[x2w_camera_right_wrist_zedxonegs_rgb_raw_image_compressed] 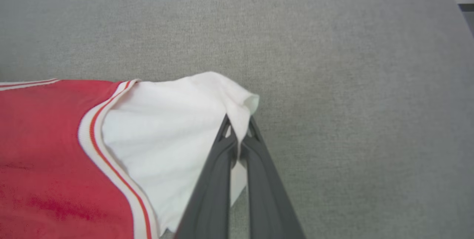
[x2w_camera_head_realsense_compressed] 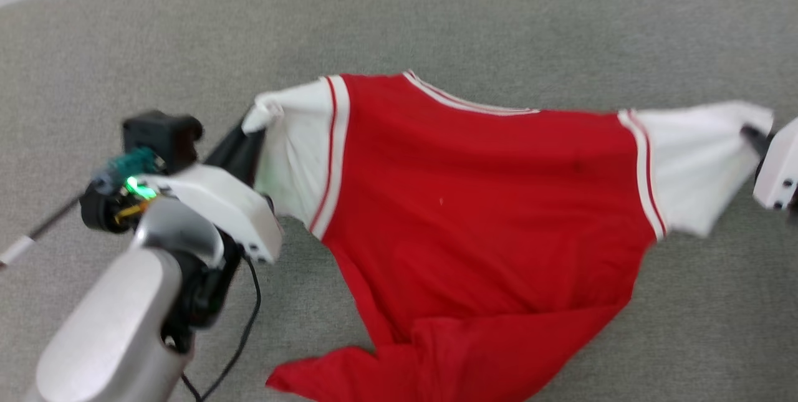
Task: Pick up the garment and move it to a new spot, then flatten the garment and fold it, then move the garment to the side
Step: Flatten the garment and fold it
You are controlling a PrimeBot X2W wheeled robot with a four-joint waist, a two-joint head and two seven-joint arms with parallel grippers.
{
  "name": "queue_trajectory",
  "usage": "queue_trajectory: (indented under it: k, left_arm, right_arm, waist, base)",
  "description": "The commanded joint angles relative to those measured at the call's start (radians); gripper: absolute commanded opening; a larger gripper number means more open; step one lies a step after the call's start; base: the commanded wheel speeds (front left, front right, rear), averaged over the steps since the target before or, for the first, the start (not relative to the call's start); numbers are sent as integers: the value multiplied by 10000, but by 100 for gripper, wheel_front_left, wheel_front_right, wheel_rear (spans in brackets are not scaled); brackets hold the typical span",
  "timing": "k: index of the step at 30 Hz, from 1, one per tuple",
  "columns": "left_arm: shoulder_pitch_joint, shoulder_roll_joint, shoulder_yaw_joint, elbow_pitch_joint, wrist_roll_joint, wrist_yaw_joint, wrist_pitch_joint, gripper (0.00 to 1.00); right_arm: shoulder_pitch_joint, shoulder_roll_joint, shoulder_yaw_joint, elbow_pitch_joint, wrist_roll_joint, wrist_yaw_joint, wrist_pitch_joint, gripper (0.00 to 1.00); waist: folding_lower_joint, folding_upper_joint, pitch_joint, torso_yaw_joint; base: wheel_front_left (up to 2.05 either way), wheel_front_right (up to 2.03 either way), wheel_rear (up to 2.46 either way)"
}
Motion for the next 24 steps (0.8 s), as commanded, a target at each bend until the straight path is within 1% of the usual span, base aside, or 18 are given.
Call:
queue_trajectory:
  k: [1, 9, 10, 12, 13, 15, 16, 17, 20, 24]
  left_arm:
    - [-428, -119, 281, 247, -192, -104, -239, 0]
    - [-2667, -690, 1013, 2232, -706, -806, -1065, 0]
    - [-3030, -714, 1065, 2567, -694, -897, -1133, 0]
    - [-3684, -987, 1181, 3162, -921, -1122, -1292, 0]
    - [-4048, -970, 1157, 3541, -806, -1220, -1343, 0]
    - [-4832, -1120, 1220, 4230, -822, -1422, -1550, 0]
    - [-5223, -1159, 1236, 4582, -766, -1505, -1655, 0]
    - [-5223, -1159, 1236, 4582, -766, -1505, -1655, 0]
    - [-6373, -1234, 1220, 5527, -571, -1744, -1954, 0]
    - [-7845, -1137, 1233, 6548, -296, -2022, -2370, 0]
  right_arm:
    - [-348, -91, -44, -158, -292, -3, -357, 0]
    - [-1934, 155, -354, -164, -1295, -5, -1483, 0]
    - [-2183, 154, -385, -129, -1425, -5, -1613, 0]
    - [-2713, 207, -478, -83, -1605, -5, -1919, 0]
    - [-2957, 186, -493, -56, -1754, -5, -2069, 0]
    - [-3487, 172, -528, -14, -1970, -5, -2345, 0]
    - [-3771, 158, -530, -12, -2061, -5, -2497, 0]
    - [-3771, 158, -530, -12, -2061, -5, -2497, 0]
    - [-4661, 69, -500, 74, -2307, -6, -2891, 0]
    - [-5902, 149, -386, 225, -2630, -6, -3326, 0]
  waist:
    - [0, 0, -325, -190]
    - [0, 0, -753, -431]
    - [0, 0, -756, -443]
    - [0, 0, -722, -447]
    - [0, 0, -689, -431]
    - [0, 0, -583, -401]
    - [0, 0, -508, -400]
    - [0, 0, -508, -400]
    - [0, 0, -207, -425]
    - [0, 0, 209, -572]
  base:
    - [0, 0, 0]
    - [0, 0, 0]
    - [0, 0, 0]
    - [0, 0, 0]
    - [0, 0, 0]
    - [0, 0, 0]
    - [0, 0, 0]
    - [0, 0, 0]
    - [0, 0, 0]
    - [0, 0, 0]
